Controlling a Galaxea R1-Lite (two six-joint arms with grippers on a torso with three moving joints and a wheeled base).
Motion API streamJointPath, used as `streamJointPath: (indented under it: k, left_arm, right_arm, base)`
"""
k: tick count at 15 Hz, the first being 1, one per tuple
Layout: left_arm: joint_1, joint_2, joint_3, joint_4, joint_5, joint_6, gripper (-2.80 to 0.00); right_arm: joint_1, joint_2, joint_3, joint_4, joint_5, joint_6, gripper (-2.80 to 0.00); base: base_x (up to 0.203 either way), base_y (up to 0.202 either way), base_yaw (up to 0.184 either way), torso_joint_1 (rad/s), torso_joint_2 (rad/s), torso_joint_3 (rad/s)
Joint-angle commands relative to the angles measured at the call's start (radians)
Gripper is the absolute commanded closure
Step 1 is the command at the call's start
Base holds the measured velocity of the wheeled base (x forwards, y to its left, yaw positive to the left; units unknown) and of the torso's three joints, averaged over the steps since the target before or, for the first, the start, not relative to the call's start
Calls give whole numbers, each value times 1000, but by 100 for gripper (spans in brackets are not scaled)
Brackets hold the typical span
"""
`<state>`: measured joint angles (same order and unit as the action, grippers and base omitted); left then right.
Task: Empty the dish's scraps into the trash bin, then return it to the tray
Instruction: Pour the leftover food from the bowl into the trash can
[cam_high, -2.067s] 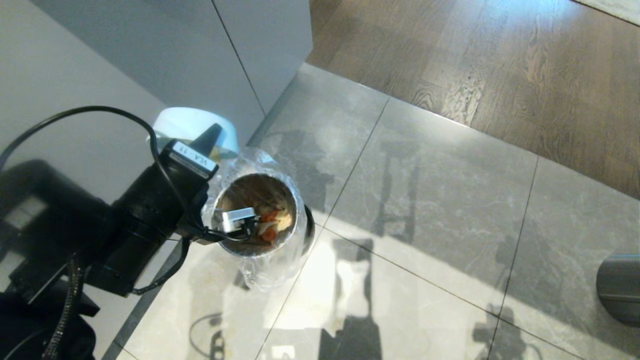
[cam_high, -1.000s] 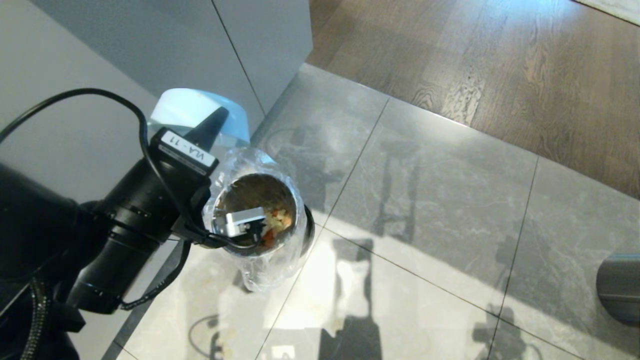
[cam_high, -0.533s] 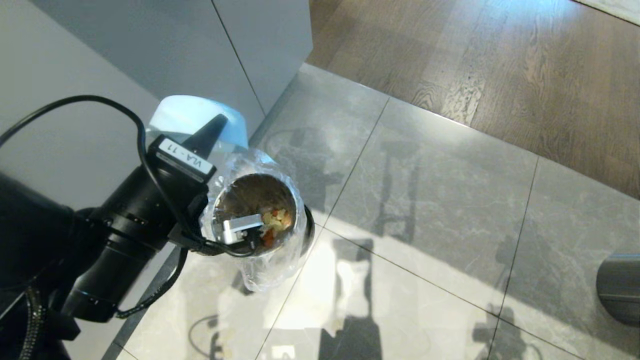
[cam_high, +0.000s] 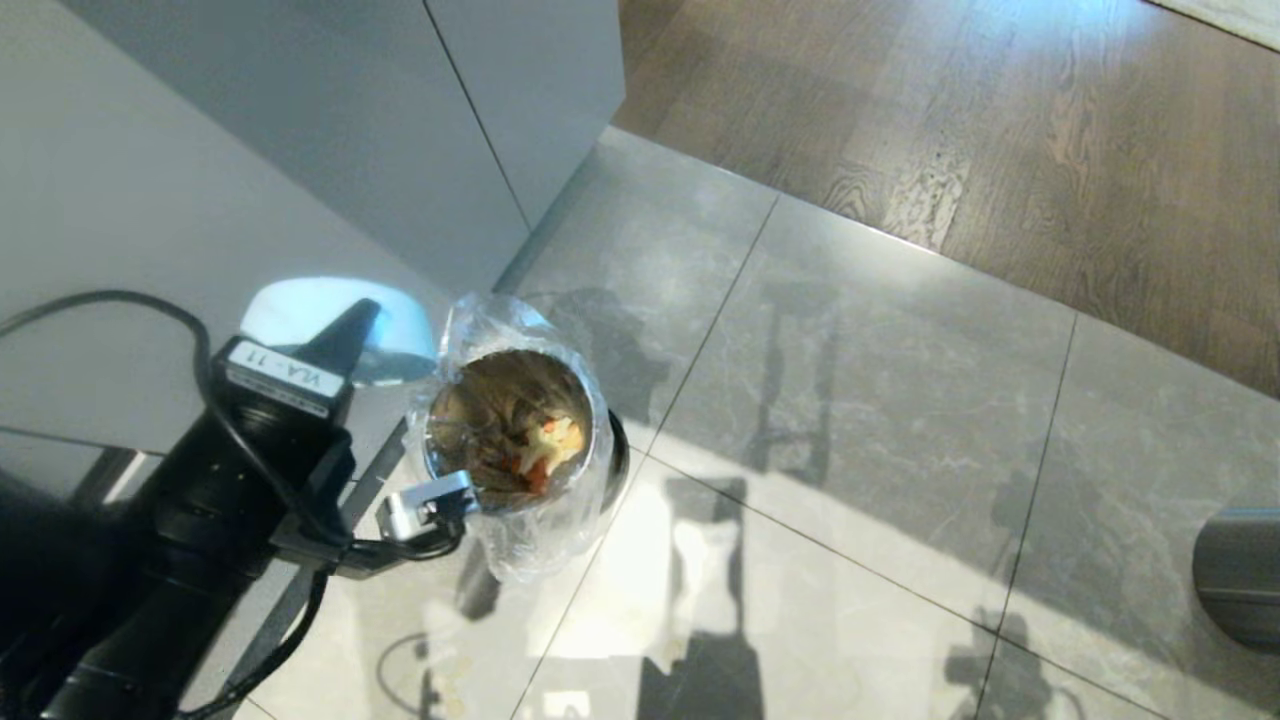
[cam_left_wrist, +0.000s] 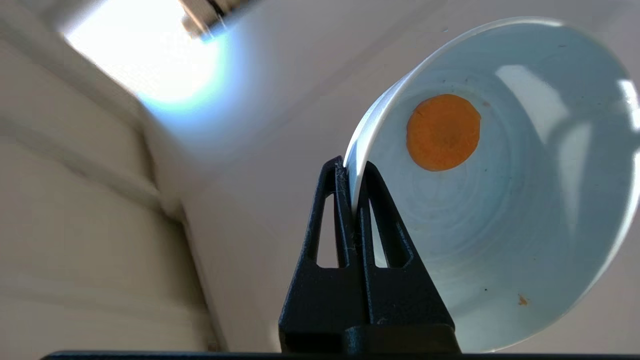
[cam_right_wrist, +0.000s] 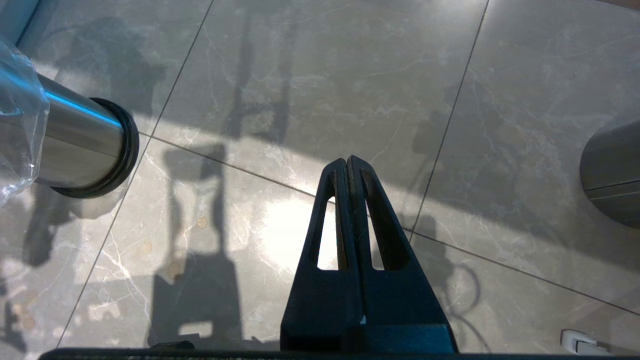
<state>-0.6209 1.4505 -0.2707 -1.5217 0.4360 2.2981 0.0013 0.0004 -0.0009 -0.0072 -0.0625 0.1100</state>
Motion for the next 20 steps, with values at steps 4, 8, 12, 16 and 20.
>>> streamJointPath:
  k: [4, 8, 12, 16, 20]
  left_arm:
    - [71, -147, 37, 191, 116, -225, 0]
    - [171, -218, 59, 365, 116, -547, 0]
    - [243, -304, 92, 439, 118, -691, 0]
    - [229, -294, 102, 349, 81, -639, 0]
    - [186, -222, 63, 190, -21, -388, 0]
  right_arm:
    - [0, 0, 0, 0, 0, 0, 0]
    - [0, 0, 1, 0, 0, 0, 0]
    - [0, 0, -1, 0, 0, 0, 0]
    - [0, 0, -1, 0, 0, 0, 0]
    - [0, 0, -1, 0, 0, 0, 0]
  base:
    - [0, 0, 0, 0, 0, 0]
    - [0, 0, 0, 0, 0, 0]
    - [0, 0, 0, 0, 0, 0]
    - [0, 0, 0, 0, 0, 0]
    - [0, 0, 0, 0, 0, 0]
